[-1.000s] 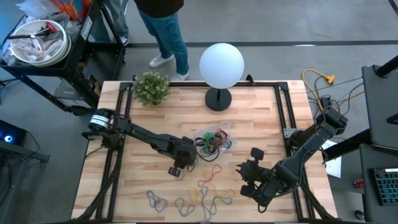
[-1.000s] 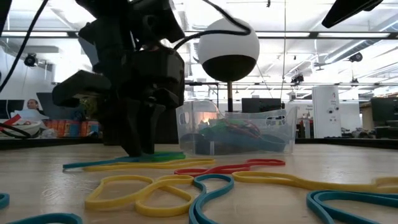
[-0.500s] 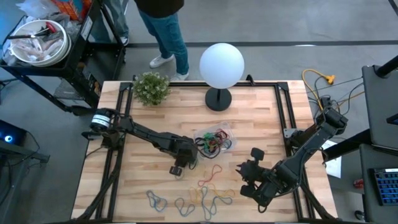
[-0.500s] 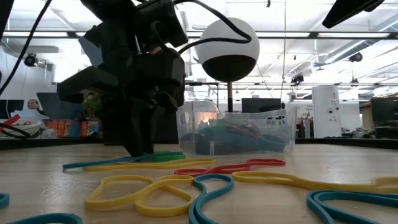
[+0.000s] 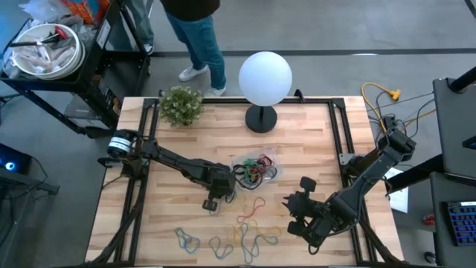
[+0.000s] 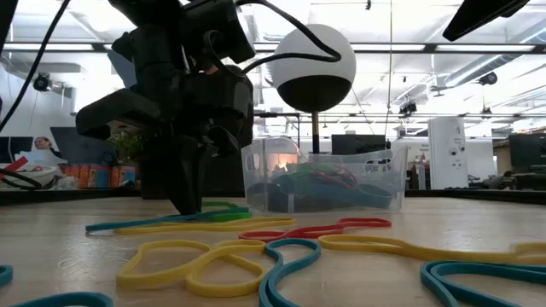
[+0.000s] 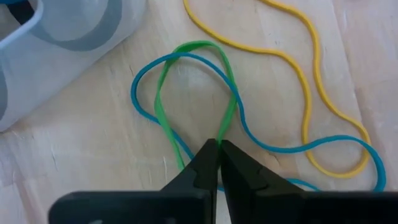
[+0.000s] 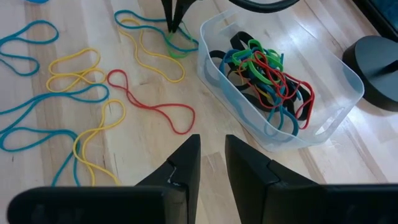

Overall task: Pick and place rubber bands into bin
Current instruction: Put the green rubber band into the transparent bin

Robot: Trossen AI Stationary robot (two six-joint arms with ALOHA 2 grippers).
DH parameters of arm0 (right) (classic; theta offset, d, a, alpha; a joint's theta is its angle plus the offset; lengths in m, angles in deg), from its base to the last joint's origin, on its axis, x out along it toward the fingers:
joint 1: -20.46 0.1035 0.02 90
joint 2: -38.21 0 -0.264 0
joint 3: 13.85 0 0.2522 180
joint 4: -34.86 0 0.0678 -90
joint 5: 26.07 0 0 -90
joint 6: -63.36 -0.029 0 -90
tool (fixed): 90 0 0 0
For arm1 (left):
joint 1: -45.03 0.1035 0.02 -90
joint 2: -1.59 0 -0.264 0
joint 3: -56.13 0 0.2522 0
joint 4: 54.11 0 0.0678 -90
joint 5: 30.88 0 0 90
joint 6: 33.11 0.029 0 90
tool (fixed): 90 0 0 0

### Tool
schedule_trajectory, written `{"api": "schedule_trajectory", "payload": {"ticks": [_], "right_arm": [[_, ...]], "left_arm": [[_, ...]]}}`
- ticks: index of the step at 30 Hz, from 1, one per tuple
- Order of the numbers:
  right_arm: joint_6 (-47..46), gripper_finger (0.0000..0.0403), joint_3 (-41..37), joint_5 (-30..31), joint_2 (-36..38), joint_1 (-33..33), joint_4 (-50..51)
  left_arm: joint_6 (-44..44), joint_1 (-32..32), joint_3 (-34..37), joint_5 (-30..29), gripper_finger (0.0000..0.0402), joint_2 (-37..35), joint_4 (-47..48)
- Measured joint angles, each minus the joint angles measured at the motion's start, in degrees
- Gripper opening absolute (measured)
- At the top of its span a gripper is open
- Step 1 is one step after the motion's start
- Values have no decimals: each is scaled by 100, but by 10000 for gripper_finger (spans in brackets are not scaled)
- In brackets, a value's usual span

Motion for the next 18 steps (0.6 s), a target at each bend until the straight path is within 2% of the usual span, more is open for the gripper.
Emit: {"api": "schedule_trajectory", "payload": {"ticks": [18], "right_arm": [[4, 68, -1, 2, 0, 1, 4]], "left_arm": [[-595, -33, -128, 132, 0, -1138, 412]]}}
